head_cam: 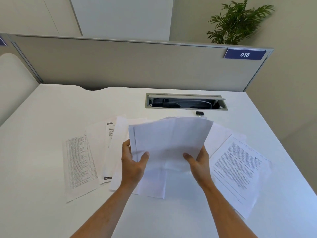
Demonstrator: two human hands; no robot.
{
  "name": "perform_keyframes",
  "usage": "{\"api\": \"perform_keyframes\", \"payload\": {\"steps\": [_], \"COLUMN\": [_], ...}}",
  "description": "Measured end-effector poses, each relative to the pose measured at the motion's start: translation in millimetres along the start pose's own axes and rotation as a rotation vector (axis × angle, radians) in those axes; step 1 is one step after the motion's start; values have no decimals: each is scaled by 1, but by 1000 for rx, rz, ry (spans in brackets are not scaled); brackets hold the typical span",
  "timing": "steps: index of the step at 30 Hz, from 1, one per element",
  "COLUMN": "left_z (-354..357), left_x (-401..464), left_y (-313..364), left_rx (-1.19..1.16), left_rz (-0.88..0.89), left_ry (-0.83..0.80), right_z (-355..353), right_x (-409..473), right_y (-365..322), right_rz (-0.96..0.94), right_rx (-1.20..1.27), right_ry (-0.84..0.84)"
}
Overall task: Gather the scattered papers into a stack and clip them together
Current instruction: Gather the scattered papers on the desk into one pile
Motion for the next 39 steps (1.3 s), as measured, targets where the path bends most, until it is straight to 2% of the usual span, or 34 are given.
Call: {"api": "perform_keyframes", "payload": {"steps": [8,16,19,21,24,26,31,39], "left_z": [10,10,-2,-14,-35,-46,-60,-72], "left_x": [-3,0,5,11,15,11,8,17], "left_y": [-6,-12,-20,-31,-60,-80,-112,-112], "left_rx": [-55,38,168,344,773,934,1092,1106], "left_rz": [-17,-25,-40,-54,-271,-415,-492,-471], "left_ry": [61,44,111,169,147,79,6,35], "right_z": [6,7,-4,-16,-35,-43,-48,-48], "right_x": [-4,-3,0,1,1,-1,-10,-18], "right_y": [5,7,3,3,9,19,55,111], "right_rz": [-1,-18,-32,-25,12,72,254,515], "right_rx": [98,-19,-74,-56,26,82,163,112], "right_ry": [131,53,122,182,266,299,315,274]}}
Point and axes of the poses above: each hand's wrist, its own x-axis towards the middle knuckle, its own z-axis out of the palm, y = z × x, the point moved 7 cm from there along x, towards the middle knuckle, and after that the axes turned 3 degrees about -y, right-handed, at the moved point
